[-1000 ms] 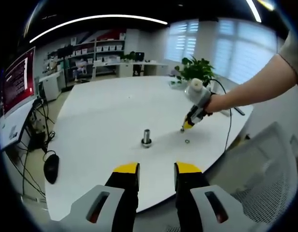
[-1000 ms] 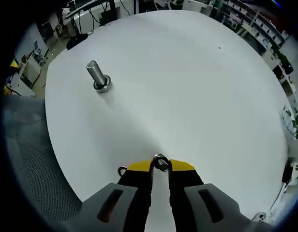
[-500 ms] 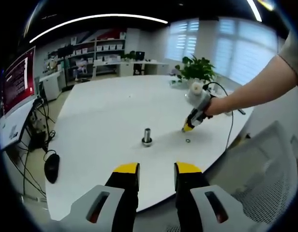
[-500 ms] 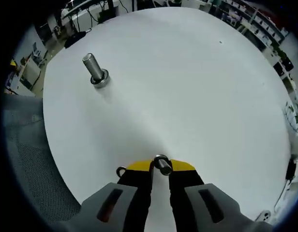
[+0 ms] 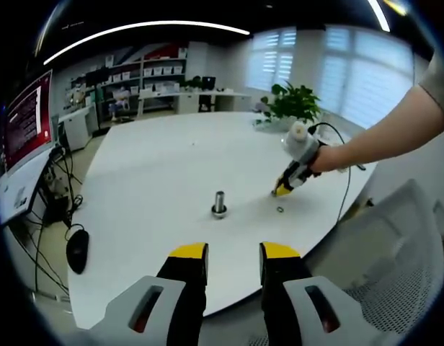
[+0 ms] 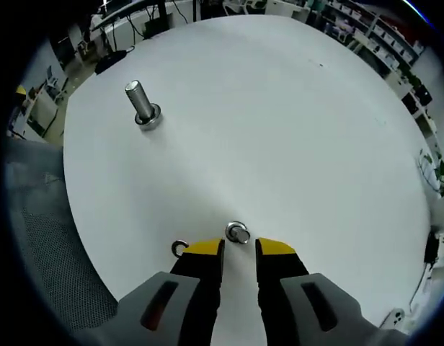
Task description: Place the washer onto the threaded stud by aligning its center hole with the stud, sliding it down to the base, and recovering from edge contact or off-axis alignment until the washer reaches the visible bottom stop.
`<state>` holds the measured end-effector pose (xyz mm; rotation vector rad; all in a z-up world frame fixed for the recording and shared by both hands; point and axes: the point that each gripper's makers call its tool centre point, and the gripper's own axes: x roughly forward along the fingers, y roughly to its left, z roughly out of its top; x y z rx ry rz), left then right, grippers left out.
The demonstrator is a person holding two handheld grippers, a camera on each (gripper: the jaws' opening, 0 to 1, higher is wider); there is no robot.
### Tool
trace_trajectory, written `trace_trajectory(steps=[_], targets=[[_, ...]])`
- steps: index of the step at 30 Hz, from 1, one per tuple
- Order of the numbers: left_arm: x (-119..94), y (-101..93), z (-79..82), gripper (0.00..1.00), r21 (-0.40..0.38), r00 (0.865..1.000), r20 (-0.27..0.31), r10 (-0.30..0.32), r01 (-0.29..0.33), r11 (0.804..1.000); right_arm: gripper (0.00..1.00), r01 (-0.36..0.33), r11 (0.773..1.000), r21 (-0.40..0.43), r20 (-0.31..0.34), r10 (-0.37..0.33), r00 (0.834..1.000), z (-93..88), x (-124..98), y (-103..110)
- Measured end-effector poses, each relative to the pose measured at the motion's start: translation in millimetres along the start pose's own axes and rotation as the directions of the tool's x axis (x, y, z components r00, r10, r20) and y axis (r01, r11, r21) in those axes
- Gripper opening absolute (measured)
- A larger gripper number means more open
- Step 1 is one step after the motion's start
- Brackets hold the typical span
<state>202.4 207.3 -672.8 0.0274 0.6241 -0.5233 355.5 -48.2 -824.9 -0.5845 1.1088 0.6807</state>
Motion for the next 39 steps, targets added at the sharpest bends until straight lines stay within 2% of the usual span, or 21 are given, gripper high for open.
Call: trace_trajectory(steps=[3, 9, 11, 12, 13, 14, 17, 30, 39], targets=[[0.0, 0.2, 0.4, 0.26, 0.001, 1.0, 0.002, 0.001, -0.001, 1.0, 0.21, -0.005, 1.0, 0.024, 0.008, 0.004, 1.0, -1.9, -0.2, 2.0], [-0.3, 0.4, 0.7, 0.26, 0.0, 1.0, 0.005, 0.003, -0.003, 1.0, 0.21, -0.028, 0.999, 0.019, 0.014, 0.028, 1.0, -6.8, -1.3, 17.2], [-0.2, 0.3, 0.9, 0.26, 0.0, 1.0, 0.006, 0.002, -0.002, 1.0, 0.21, -0.093, 0.996, -0.008, 0.068, 0.093, 0.993, 0.6, -2.2, 34.9], [-0.2, 0.2, 0.9, 0.26, 0.002, 1.0, 0.006, 0.002, -0.002, 1.0, 0.22, -0.089, 0.996, -0.018, 0.078, 0.09, 0.993, 1.9, -3.4, 38.3], [-0.2, 0.0, 1.0, 0.26, 0.002, 1.0, 0.007, 0.001, -0.002, 1.0, 0.22, -0.065, 0.996, -0.068, 0.068, 0.07, 0.995, 1.2, -4.6, 40.1], [-0.3, 0.1, 1.1, 0.26, 0.003, 1.0, 0.007, 0.002, -0.002, 1.0, 0.22, -0.062, 0.995, -0.08, 0.065, 0.068, 0.996, 0.7, -4.5, 43.2], [-0.5, -0.2, 1.4, 0.26, 0.002, 1.0, 0.009, 0.001, -0.001, 1.0, 0.22, -0.1, 0.994, -0.048, 0.055, 0.103, 0.993, -2.1, 0.6, 54.1], [-0.2, -0.8, 1.4, 0.26, 0.004, 1.0, 0.008, -0.005, 0.005, 1.0, 0.21, -0.121, 0.992, -0.044, 0.017, 0.122, 0.992, -8.7, 7.4, 57.6], [-0.2, -0.8, 1.9, 0.26, 0.003, 1.0, 0.01, -0.006, 0.006, 1.0, 0.16, -0.114, 0.992, -0.057, 0.025, 0.115, 0.993, -12.2, 8.7, 55.9]])
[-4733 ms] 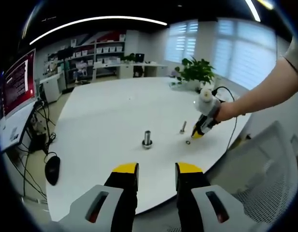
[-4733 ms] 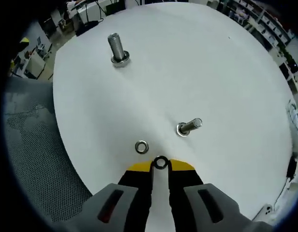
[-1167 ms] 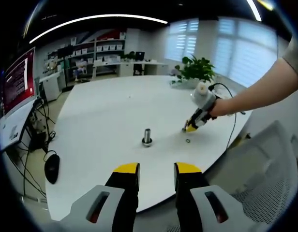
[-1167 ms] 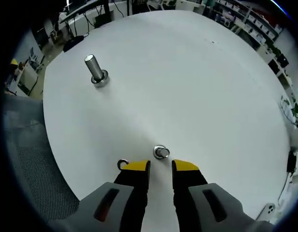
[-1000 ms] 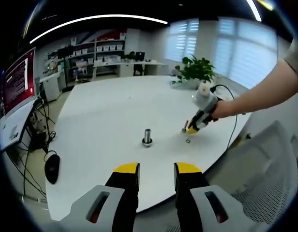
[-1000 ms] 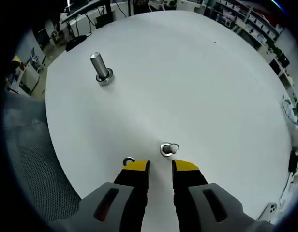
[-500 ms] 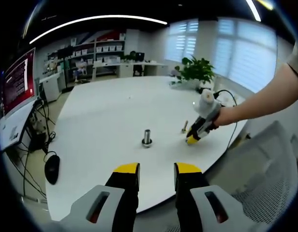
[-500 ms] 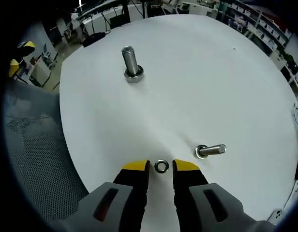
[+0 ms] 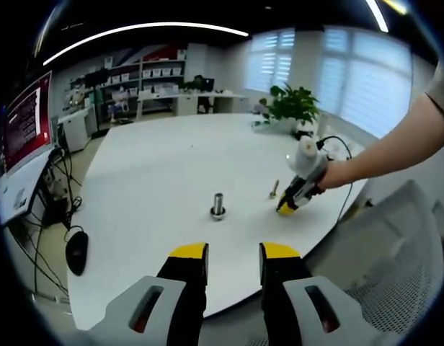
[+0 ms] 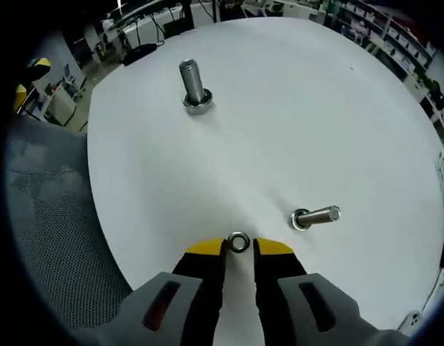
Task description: Place the washer onto the threaded stud by aligning its center hole with the stud, sliding it down to the base, and recovering from edge contact or off-axis alignment until the washer reaches the visible bottom stop.
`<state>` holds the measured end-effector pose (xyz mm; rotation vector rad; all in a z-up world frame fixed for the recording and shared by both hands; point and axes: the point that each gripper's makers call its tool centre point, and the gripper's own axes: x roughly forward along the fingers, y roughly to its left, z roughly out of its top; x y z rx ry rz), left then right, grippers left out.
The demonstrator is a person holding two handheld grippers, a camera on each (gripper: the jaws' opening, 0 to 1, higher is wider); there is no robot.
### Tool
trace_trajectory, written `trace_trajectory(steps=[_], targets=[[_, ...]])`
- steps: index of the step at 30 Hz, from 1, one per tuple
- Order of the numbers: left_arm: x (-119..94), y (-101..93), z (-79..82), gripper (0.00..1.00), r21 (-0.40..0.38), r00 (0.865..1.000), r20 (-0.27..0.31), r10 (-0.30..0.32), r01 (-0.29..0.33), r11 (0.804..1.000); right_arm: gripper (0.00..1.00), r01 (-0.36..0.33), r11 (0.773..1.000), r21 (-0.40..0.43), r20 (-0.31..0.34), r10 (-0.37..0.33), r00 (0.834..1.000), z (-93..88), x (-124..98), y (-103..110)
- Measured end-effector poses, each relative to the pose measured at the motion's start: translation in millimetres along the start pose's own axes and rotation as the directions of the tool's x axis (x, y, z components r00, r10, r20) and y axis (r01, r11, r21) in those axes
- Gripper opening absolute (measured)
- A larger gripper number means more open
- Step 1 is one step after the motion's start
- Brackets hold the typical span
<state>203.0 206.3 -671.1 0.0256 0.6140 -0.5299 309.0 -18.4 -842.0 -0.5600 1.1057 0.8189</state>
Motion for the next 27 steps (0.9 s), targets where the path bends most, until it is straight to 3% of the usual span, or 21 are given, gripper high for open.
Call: trace_trajectory(steps=[12, 19, 23, 27], targets=[[0.0, -0.7, -0.1, 0.26, 0.001, 1.0, 0.0, -0.003, 0.003, 1.0, 0.17, -0.018, 0.996, -0.085, -0.043, 0.015, 0.999, -7.3, -2.9, 1.7], [0.5, -1.0, -1.0, 0.26, 0.004, 1.0, -0.005, -0.003, 0.004, 1.0, 0.16, -0.039, 0.986, -0.164, -0.134, 0.017, 0.991, -5.7, -0.3, 1.4], [0.6, -1.1, -1.6, 0.26, 0.007, 1.0, -0.009, -0.002, 0.002, 1.0, 0.15, -0.049, 0.979, -0.198, -0.21, 0.007, 0.978, -5.7, 0.7, 0.9], [0.7, -0.6, -1.6, 0.26, 0.007, 1.0, -0.009, 0.0, 0.0, 1.0, 0.14, -0.045, 0.981, -0.186, -0.252, -0.004, 0.968, -4.0, 1.4, 1.1]])
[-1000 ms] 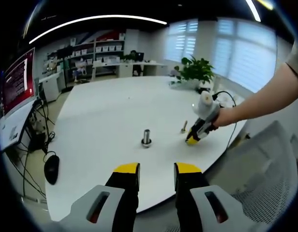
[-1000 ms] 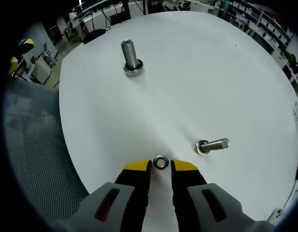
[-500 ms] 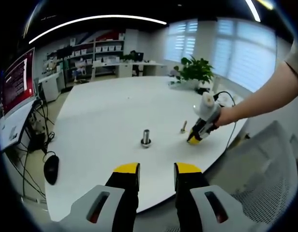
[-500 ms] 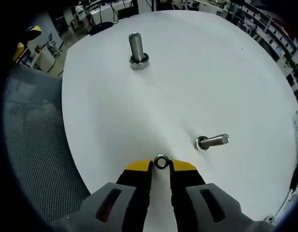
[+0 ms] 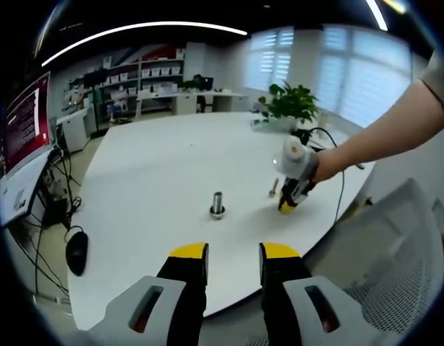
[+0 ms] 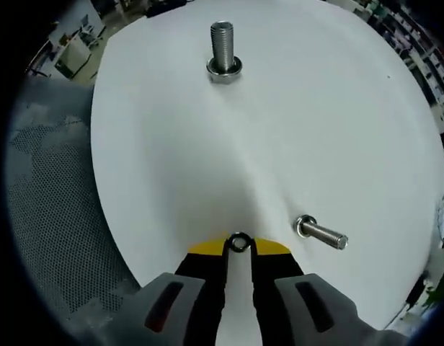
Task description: Place the washer onto the threaded stud by aligning its center hole with the stud, sliding it down to the base, and recovering from edge contact or off-axis alignment until the washer reaches the visible bottom stop.
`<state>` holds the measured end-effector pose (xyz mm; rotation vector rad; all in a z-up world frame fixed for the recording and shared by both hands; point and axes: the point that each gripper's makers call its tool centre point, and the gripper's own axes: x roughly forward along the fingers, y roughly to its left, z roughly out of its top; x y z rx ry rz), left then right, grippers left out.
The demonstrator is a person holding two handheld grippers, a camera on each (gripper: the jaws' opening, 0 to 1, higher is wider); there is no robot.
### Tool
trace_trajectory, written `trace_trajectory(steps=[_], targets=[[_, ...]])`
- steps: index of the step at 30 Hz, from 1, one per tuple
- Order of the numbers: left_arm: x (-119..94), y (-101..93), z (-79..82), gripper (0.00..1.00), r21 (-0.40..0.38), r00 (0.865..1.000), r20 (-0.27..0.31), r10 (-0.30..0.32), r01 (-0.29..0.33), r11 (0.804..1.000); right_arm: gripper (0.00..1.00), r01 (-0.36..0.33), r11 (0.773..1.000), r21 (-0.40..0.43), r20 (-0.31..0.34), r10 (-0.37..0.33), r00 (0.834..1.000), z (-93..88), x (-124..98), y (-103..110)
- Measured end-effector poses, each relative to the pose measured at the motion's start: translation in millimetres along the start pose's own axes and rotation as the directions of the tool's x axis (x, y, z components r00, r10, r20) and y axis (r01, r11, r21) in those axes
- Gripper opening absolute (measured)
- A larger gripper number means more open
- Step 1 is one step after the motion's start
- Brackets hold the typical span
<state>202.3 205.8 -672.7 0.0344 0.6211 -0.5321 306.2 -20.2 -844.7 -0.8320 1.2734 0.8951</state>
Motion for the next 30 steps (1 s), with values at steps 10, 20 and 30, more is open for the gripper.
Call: trace_trajectory(steps=[10, 20, 30], targets=[[-0.5, 1.3, 0.5, 0.26, -0.001, 1.0, 0.004, 0.006, -0.006, 1.0, 0.13, 0.041, 0.996, 0.074, 0.119, -0.05, 0.992, -3.3, -2.1, -0.3], [-0.8, 1.5, 1.2, 0.26, -0.003, 1.0, 0.008, 0.006, -0.006, 1.0, 0.13, 0.046, 0.985, 0.164, 0.152, -0.071, 0.986, -10.9, -8.8, -7.7], [-0.7, 0.0, 1.4, 0.26, 0.0, 1.0, 0.008, 0.001, -0.001, 1.0, 0.13, 0.079, 0.957, 0.279, 0.188, -0.135, 0.973, -27.1, -33.0, -34.1]])
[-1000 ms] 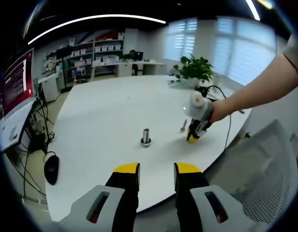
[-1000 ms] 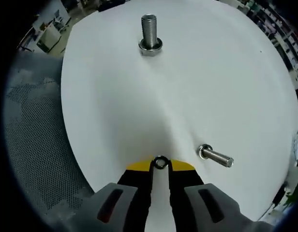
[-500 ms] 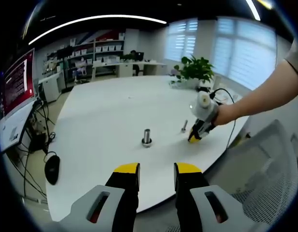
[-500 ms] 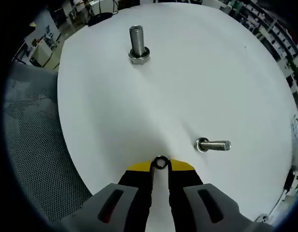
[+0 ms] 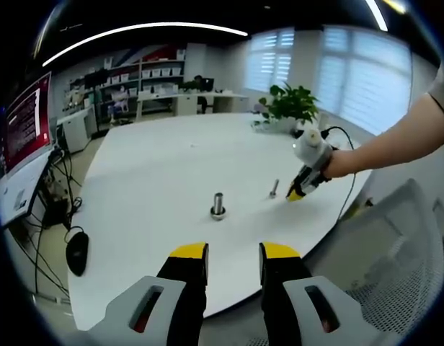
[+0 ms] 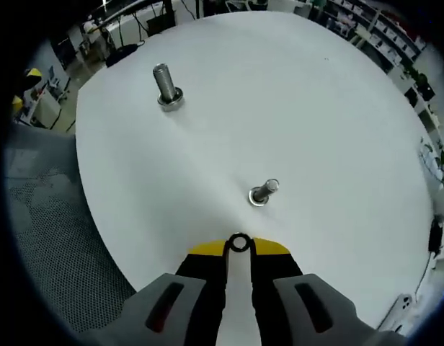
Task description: Place the washer onto the threaded stud by aligning its center hole with the stud, sliding it down to the base, and recovering from edge contact or off-axis alignment until the washer reaches the visible bottom stop.
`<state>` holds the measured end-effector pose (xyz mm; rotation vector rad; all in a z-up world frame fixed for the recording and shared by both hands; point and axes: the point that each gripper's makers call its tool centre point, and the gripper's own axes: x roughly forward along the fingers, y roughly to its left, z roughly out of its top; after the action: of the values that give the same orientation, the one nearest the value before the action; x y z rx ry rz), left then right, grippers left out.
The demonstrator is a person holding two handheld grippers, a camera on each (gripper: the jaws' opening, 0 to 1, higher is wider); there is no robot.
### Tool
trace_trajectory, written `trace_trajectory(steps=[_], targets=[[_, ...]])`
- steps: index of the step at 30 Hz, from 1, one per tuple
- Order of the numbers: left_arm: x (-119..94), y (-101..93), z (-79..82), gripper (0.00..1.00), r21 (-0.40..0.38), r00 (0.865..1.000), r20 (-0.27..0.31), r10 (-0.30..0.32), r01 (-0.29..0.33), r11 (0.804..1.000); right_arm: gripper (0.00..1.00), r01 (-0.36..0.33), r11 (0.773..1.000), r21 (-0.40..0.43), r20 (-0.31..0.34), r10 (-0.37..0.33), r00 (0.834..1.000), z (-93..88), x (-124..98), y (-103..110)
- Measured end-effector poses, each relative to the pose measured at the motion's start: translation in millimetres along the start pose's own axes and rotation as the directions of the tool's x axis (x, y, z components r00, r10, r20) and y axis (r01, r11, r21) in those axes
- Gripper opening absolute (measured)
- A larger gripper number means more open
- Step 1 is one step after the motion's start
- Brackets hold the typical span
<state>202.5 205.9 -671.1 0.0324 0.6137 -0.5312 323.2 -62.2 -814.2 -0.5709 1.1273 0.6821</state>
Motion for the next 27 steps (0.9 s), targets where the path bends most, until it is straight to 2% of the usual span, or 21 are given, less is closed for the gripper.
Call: trace_trajectory(steps=[6, 15, 19, 21, 27], targets=[[0.0, -0.1, 0.2, 0.26, 0.003, 1.0, 0.0, -0.001, 0.001, 1.0, 0.13, 0.035, 0.999, 0.0, 0.059, -0.035, 0.998, 13.4, -14.6, -12.9], [0.2, -0.9, 0.2, 0.26, 0.004, 1.0, 0.0, -0.005, 0.005, 1.0, 0.13, 0.053, 0.998, -0.027, 0.131, -0.049, 0.99, 37.6, -27.0, -19.0], [0.2, -0.8, 0.1, 0.26, 0.004, 1.0, -0.001, -0.005, 0.005, 1.0, 0.13, 0.051, 0.998, -0.039, 0.148, -0.045, 0.988, 45.8, -29.3, -17.3], [0.3, -0.5, 0.2, 0.26, 0.003, 1.0, 0.0, -0.006, 0.006, 1.0, 0.13, 0.052, 0.996, -0.072, 0.156, -0.041, 0.987, 49.9, -30.2, -13.8], [0.3, -0.7, 0.4, 0.26, 0.003, 1.0, 0.0, -0.006, 0.006, 1.0, 0.13, 0.048, 0.994, -0.099, 0.141, -0.034, 0.989, 51.5, -23.9, -12.7]])
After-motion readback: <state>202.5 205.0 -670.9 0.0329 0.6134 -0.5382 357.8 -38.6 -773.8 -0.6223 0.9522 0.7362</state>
